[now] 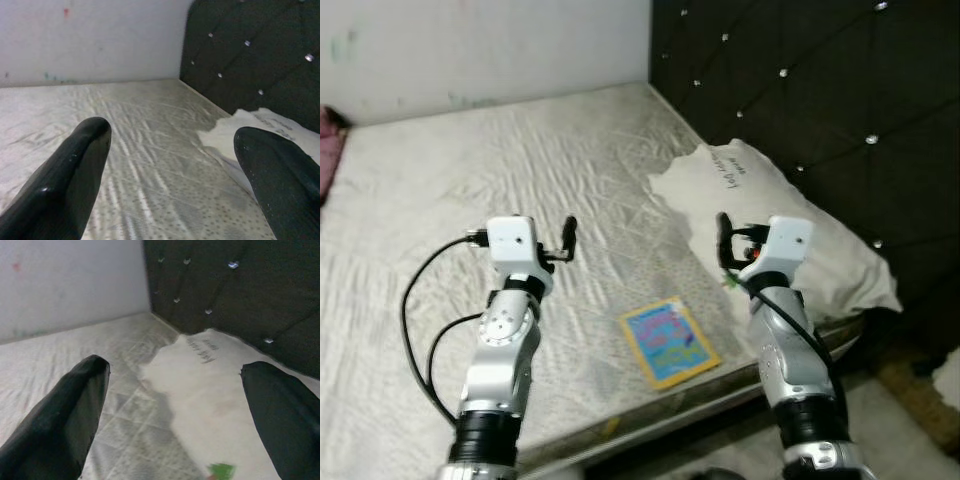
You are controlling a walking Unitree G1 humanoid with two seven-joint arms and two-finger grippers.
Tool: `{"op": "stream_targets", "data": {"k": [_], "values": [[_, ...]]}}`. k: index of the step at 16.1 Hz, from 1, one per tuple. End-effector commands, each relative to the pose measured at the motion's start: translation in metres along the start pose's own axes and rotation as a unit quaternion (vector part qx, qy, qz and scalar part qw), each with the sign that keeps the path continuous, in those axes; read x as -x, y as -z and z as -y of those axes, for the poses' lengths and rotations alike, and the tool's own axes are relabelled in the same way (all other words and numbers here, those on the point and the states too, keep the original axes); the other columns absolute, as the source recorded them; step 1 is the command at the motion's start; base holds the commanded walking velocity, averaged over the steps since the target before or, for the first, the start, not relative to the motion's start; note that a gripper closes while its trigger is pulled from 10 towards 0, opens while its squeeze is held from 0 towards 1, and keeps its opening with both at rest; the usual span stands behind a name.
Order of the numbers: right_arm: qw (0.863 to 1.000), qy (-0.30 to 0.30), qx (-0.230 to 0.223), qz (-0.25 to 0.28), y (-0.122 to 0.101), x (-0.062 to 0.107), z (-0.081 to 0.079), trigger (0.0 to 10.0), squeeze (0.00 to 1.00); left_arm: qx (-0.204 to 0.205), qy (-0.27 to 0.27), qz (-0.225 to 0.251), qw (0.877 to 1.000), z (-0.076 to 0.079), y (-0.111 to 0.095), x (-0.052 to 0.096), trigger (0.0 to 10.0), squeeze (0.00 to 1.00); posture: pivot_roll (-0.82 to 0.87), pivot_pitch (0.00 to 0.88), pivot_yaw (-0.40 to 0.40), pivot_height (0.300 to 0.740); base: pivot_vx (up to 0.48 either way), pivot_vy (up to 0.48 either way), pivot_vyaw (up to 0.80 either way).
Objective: Clean up the room
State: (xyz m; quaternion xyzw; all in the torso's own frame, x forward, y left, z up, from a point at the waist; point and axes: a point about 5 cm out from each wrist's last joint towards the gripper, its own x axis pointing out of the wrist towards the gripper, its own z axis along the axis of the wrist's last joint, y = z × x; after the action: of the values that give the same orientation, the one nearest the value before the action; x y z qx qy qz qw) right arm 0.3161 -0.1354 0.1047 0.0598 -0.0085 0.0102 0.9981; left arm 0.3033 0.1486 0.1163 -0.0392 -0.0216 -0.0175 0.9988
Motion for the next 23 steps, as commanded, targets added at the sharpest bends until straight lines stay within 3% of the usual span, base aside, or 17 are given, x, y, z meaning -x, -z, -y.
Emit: {"op": "stream_targets", "data": {"k": [1,9,12,15,21,23], "values": [[1.000,-0.026,-0.002,0.010,-0.0064,-0.0035,-0.0109,10.0,0.00,0.003,-0.015,-0.001,1.000,-0.0064,0.0010,0.0008,10.0,0.00,0.04,0.000,0.024,0.740,0.000,0.319,0.00],[0.999,-0.034,-0.011,0.007,-0.0055,-0.0037,-0.0138,10.0,0.00,0.000,-0.021,-0.001,1.000,-0.0083,0.0006,0.0003,10.0,0.00,0.04,0.000,0.027,0.740,0.000,0.104,0.00],[0.998,-0.055,0.010,0.015,-0.0079,-0.0029,-0.0183,10.0,0.00,0.002,-0.025,-0.003,1.000,-0.0090,0.0014,0.0003,10.0,0.00,0.04,0.000,0.027,0.740,0.000,0.000,0.68],[0.998,-0.053,0.009,0.014,-0.0070,-0.0025,-0.0181,10.0,0.00,0.003,-0.021,-0.004,1.000,-0.0084,0.0018,-0.0001,10.0,0.00,0.04,0.000,0.027,0.740,0.000,0.414,0.64],[0.998,-0.062,0.009,0.016,-0.0073,-0.0017,-0.0202,10.0,0.00,0.005,-0.027,-0.001,1.000,-0.0078,0.0013,-0.0012,10.0,0.00,0.03,0.000,0.031,0.740,0.000,0.464,0.00],[0.999,-0.052,0.001,0.011,-0.0060,-0.0020,-0.0183,10.0,0.00,0.003,-0.025,0.004,1.000,-0.0063,-0.0005,-0.0013,10.0,0.00,0.03,0.000,0.031,0.740,0.000,0.000,0.00]]}}
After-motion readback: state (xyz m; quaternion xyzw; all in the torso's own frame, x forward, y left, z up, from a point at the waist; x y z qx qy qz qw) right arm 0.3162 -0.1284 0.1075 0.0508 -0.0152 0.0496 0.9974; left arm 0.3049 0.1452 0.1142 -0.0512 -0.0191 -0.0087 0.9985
